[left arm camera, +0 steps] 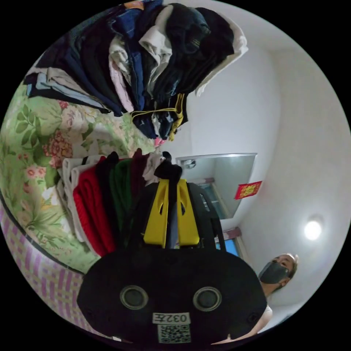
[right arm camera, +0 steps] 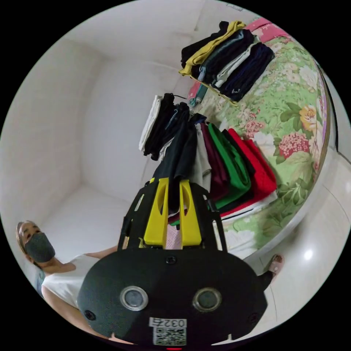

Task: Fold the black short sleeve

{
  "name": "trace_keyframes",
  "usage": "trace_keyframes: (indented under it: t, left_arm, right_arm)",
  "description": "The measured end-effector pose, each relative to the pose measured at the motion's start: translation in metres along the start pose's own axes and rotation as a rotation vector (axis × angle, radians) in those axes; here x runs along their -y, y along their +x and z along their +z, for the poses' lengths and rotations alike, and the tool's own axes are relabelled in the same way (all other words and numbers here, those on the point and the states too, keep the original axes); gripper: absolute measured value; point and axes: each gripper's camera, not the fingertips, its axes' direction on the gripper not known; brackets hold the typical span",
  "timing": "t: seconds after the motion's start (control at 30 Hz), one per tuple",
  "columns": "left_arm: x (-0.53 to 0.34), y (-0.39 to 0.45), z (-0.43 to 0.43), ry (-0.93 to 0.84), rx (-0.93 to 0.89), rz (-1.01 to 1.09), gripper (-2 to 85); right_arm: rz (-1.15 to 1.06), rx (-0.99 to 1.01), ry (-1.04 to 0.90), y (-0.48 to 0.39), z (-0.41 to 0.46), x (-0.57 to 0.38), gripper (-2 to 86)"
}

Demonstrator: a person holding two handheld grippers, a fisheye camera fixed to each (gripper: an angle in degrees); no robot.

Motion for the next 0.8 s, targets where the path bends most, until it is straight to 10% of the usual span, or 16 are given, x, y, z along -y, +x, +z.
trace_keyframes:
  t: [0.8]
  left_arm:
    - [0.141, 0.167, -0.101, 0.114, 0.41, 0.236, -0.4]
  right_arm:
    - [-0.159, -0.175, 0.149, 0.146, 0.01, -0.064, 5.4]
